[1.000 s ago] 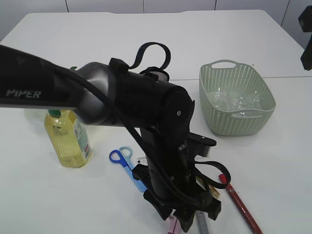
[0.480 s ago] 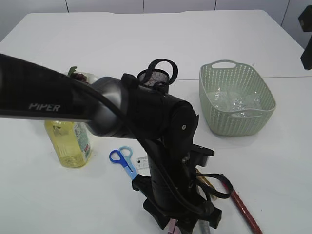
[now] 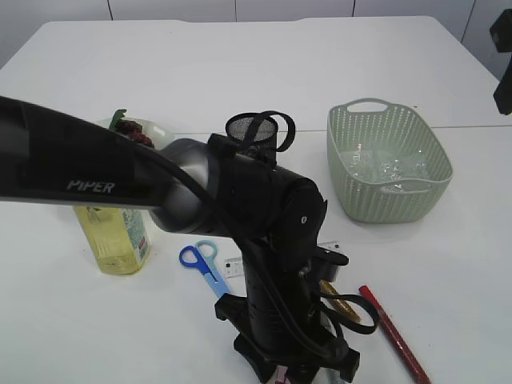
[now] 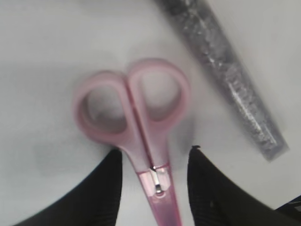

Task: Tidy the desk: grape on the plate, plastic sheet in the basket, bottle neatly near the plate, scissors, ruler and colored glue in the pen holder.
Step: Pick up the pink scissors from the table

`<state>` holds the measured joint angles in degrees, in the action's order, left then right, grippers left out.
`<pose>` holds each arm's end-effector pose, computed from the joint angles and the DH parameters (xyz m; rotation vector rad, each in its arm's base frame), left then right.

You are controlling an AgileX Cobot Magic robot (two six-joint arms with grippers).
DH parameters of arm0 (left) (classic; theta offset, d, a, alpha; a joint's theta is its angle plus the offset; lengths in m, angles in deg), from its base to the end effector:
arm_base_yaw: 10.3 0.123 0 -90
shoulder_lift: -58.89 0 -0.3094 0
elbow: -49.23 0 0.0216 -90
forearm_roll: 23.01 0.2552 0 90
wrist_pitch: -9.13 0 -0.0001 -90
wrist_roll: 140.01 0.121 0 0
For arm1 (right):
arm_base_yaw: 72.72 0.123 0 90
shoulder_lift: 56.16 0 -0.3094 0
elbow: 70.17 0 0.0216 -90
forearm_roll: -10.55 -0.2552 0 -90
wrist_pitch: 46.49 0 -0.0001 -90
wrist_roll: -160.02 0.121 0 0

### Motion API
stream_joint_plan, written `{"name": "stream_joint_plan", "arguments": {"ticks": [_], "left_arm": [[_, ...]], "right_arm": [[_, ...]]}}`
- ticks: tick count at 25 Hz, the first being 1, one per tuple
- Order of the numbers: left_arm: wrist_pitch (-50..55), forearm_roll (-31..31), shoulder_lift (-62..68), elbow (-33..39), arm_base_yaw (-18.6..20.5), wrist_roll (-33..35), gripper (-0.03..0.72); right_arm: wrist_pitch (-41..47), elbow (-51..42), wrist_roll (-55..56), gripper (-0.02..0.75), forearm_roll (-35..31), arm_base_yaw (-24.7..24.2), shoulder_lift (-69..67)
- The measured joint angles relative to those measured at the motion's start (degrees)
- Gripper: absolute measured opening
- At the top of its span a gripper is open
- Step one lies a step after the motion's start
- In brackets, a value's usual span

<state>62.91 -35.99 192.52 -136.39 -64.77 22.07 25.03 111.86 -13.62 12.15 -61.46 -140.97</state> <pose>0.2294 -0.3590 0.0878 -0.7444 -2.9102 0.1918 0.2702 0.0505 0.3756 -0.1189 2.6909 0.0562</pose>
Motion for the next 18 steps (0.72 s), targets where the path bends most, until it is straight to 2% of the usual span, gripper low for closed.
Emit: {"name": "stream_joint_plan", "arguments": {"ticks": [11,18], "left_arm": [[0.79,1.98,1.07,-0.76,0.0,-0.54,0.313],[0.07,8.82,1.22,-0.81,-0.32,-6.18,0.293]], "right_arm": [[0.0,0.0,0.0,0.312,0.0,0.0,0.0],[0.0,0.0,0.0,0.312,0.0,0.0,0.0]]}}
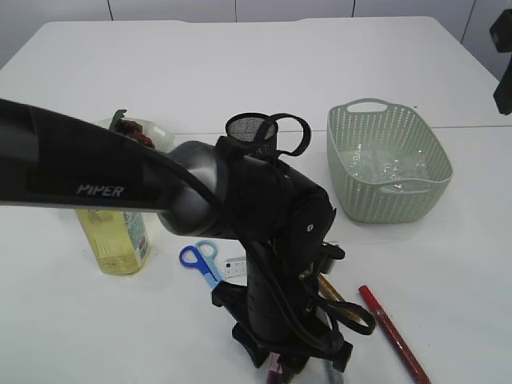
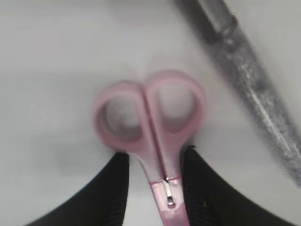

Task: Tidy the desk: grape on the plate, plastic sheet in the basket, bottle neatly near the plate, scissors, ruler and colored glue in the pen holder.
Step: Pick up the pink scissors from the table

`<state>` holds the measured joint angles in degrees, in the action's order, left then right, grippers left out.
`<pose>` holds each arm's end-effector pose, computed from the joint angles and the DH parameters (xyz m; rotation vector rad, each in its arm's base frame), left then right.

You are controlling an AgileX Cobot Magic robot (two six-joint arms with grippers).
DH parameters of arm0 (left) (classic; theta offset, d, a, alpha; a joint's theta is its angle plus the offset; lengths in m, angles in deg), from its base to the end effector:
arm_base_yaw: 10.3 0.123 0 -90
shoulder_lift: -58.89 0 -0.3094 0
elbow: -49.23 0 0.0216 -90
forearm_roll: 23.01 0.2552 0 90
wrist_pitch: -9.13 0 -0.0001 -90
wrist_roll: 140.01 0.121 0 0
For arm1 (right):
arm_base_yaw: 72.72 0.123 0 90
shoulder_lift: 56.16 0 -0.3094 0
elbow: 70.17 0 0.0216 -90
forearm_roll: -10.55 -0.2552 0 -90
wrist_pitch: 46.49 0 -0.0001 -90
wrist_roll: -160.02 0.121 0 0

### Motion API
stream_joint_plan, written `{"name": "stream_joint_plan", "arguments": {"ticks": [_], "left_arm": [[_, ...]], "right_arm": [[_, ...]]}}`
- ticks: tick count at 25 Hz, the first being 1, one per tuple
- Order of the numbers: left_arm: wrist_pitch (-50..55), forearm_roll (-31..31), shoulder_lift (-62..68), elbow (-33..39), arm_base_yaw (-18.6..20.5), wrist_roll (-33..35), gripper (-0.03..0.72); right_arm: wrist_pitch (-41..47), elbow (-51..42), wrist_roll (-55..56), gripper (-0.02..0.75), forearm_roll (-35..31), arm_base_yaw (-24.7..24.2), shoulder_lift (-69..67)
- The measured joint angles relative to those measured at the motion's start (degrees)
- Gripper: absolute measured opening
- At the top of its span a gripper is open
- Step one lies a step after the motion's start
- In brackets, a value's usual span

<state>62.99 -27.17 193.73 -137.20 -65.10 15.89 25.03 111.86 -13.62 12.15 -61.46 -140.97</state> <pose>0.2402 -0.3529 0.0801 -0.7484 -2.9817 0.0299 0.2702 0.0505 0.3756 -0.1189 2.6909 0.0562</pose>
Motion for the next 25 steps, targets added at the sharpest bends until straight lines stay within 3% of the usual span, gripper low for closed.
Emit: {"name": "stream_joint_plan", "arguments": {"ticks": [4,11,25], "left_arm": [[-0.18,2.32,0.08,-0.09,0.0,-4.25,0.293],[-0.72,2.37,0.08,-0.09,0.0,-5.76,0.28],[0.47,1.52,1.18,-0.55,0.0,-5.97,0.16]], "right_arm": [[0.0,0.0,0.0,0.312,0.0,0.0,0.0],[0.0,0.0,0.0,0.312,0.0,0.0,0.0],[0.0,0.0,0.0,0.312,0.0,0.0,0.0]]}}
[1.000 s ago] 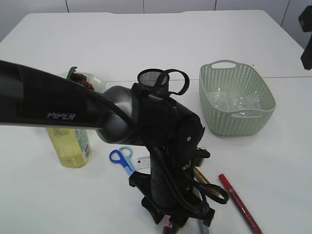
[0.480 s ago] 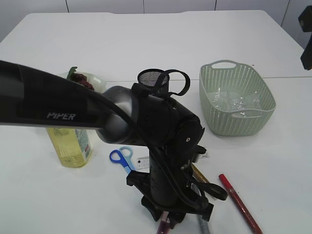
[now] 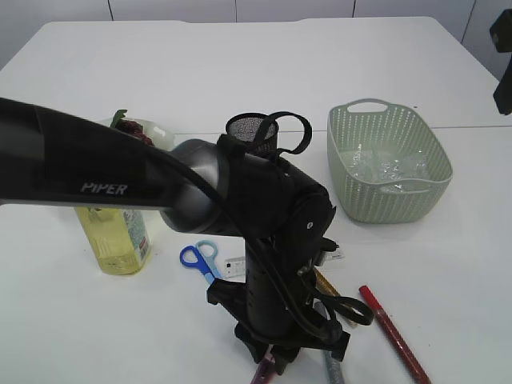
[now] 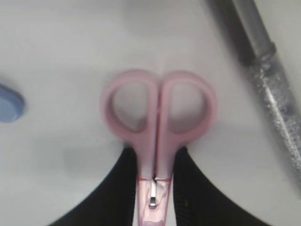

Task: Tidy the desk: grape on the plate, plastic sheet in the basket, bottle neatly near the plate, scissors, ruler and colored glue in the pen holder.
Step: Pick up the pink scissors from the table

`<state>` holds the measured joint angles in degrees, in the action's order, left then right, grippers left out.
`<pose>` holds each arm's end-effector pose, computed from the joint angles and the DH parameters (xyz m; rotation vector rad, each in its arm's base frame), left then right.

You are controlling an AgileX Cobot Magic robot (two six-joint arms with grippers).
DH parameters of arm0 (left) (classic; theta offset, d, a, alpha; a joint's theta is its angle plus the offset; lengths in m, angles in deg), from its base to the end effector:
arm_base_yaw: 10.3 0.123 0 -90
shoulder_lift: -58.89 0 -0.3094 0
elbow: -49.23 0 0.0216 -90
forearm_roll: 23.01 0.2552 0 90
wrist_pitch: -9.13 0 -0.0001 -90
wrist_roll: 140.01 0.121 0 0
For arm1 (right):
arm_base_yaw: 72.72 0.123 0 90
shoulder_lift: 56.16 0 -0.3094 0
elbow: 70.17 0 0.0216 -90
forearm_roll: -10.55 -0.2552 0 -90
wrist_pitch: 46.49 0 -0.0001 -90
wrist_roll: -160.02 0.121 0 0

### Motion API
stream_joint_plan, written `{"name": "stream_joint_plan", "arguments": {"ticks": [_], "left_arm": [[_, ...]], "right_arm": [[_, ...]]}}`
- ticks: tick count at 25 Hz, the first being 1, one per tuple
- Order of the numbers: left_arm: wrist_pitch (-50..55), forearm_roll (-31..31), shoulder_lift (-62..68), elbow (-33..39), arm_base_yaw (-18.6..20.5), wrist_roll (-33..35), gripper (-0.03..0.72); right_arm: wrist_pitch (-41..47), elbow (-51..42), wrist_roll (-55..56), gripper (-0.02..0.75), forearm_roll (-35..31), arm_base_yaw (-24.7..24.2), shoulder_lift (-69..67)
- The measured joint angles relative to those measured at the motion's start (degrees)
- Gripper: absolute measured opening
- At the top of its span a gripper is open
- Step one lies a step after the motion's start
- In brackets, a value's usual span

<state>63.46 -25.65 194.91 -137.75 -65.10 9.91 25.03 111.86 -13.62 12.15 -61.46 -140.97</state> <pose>0.2426 -0.3518 0.0732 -0.6158 -3.0111 -0.0194 0.2702 0.0505 0.3756 -0.1189 2.6909 0.0562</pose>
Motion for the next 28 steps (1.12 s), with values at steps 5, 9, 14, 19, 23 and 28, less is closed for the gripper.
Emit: {"name": "stream_joint_plan", "arguments": {"ticks": [5,9,14,19,23,28], "left_arm": [[0.0,-0.09,0.0,0.0,0.0,0.64,0.146],[0.11,-0.09,0.0,0.0,0.0,2.21,0.146],[0.25,-0.09,0.0,0.0,0.0,2.67,0.146],[0.47,-0.09,0.0,0.0,0.0,2.67,0.146],[0.87,-0.09,-0.34,0.0,0.0,2.78,0.144],[1.07,-0.09,-1.28,0.13,0.0,2.89,0.143]], "right_arm": [[0.0,0.0,0.0,0.312,0.0,0.0,0.0],[0.0,0.0,0.0,0.313,0.0,0.0,0.0],[0.0,0.0,0.0,0.313,0.0,0.0,0.0],[0.0,0.0,0.0,0.312,0.0,0.0,0.0],[0.0,0.0,0.0,0.312,0.0,0.0,0.0],[0.0,0.0,0.0,0.313,0.0,0.0,0.0]]}}
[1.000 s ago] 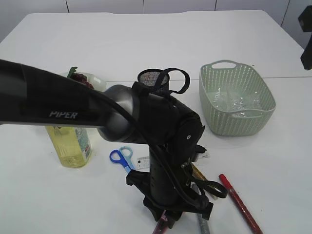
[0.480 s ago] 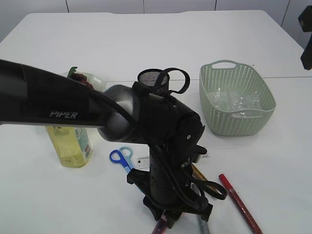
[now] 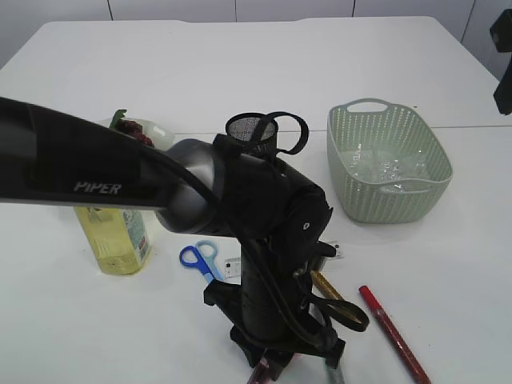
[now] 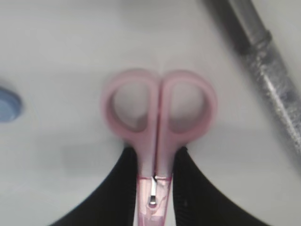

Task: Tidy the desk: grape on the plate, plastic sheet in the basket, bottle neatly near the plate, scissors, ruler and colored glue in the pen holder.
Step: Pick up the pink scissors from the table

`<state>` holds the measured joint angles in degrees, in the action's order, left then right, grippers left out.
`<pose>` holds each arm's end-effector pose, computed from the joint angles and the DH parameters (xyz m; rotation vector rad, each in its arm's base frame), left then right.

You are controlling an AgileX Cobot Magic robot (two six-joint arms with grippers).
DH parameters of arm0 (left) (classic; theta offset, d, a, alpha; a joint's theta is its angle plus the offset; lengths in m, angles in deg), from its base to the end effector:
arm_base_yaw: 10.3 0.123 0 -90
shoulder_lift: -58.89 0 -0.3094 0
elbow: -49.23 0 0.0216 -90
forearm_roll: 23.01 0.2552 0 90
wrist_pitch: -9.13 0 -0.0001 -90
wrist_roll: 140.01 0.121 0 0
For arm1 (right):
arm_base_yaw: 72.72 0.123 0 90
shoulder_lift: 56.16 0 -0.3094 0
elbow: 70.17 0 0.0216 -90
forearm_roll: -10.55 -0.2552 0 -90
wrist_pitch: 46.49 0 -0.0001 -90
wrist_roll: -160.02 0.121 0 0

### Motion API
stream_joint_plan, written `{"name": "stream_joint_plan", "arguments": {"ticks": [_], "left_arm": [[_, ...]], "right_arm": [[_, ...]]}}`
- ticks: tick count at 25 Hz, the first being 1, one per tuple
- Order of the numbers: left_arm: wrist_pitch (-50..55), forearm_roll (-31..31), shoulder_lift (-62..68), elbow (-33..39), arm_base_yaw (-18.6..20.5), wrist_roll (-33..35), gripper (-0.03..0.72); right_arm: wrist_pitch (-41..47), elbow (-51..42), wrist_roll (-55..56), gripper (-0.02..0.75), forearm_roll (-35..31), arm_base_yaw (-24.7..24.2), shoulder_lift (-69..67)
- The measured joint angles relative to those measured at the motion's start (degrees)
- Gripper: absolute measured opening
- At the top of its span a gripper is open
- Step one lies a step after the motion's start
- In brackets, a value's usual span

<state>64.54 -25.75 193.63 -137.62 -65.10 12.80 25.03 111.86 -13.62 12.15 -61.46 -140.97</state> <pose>0.2414 -0.3504 0.0824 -0.6910 -2.9941 -0.0133 0.2702 0.0505 0.3756 -0.1189 2.6909 0.0562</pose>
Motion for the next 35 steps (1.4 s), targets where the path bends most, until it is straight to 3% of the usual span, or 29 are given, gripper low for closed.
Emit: {"name": "stream_joint_plan", "arguments": {"ticks": [17,24,35], "left_arm": [[0.24,0.1,-4.2,1.26,0.0,0.11,0.137],[-4.84,0.55,-6.07,5.97,0.0,-0.44,0.137],[-15.22,9.64,-18.82,13.45,0.0,-6.24,0.137]], "right_arm": [[0.0,0.0,0.0,0.313,-0.1,0.0,0.0],[0.0,0.0,0.0,0.312,-0.1,0.0,0.0],[0.0,0.0,0.0,0.313,-0.1,0.0,0.0]]}}
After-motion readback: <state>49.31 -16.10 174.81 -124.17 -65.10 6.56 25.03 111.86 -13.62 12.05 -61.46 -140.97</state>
